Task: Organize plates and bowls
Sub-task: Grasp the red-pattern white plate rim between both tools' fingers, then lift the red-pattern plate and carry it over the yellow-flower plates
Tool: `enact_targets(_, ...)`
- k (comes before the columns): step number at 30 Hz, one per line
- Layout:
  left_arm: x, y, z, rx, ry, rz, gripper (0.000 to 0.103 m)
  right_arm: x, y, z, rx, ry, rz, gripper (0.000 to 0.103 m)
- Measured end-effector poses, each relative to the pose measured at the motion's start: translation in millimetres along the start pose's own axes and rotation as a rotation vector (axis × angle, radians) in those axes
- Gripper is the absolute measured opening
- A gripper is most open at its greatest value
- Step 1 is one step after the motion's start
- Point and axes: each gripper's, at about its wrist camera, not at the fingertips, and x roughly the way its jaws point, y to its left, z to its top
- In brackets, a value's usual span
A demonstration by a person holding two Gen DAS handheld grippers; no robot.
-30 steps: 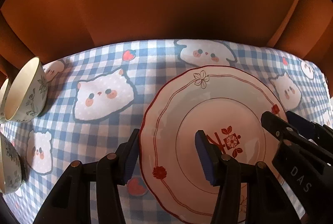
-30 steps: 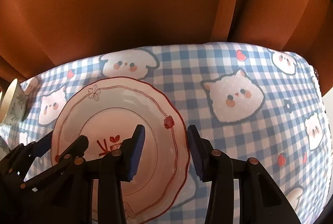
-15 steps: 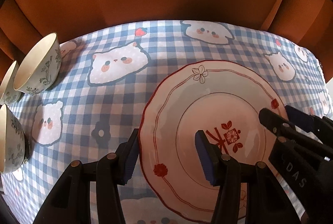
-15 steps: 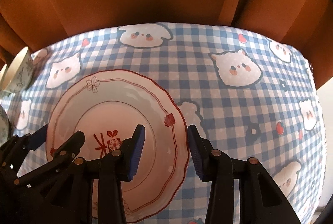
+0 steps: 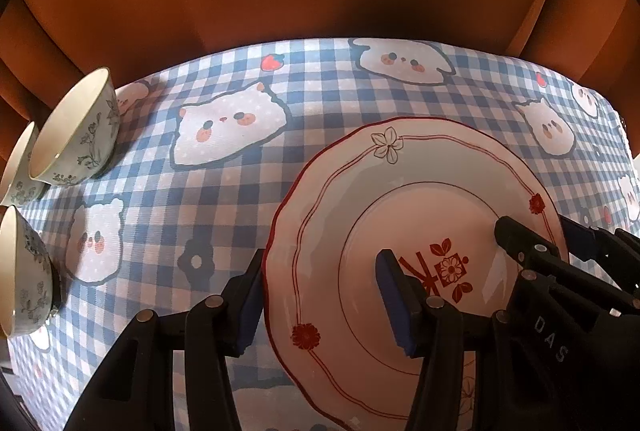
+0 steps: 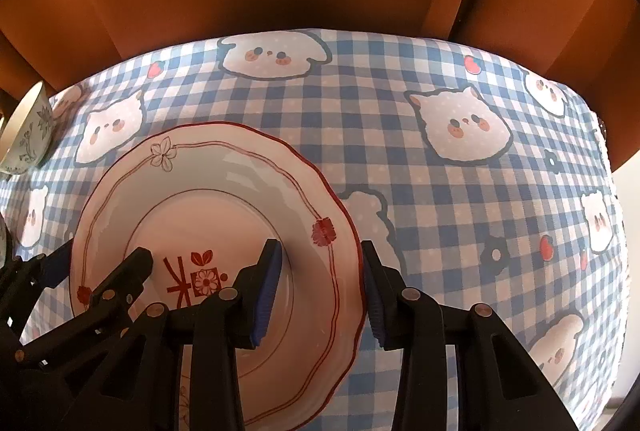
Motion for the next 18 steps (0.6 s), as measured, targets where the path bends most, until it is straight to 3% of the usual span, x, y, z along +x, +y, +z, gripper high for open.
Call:
enact_targets(10,-45,10,2,0.018,-0.052,0.009,0.055,-37,7,0,-0.008,-0.038,0.002,0.043)
enact_targets(18,-93,19,-7,0.023,-0.103,-0.023,0.055,-90,14,-12,-0.002,-0.088,-0.027,0.043)
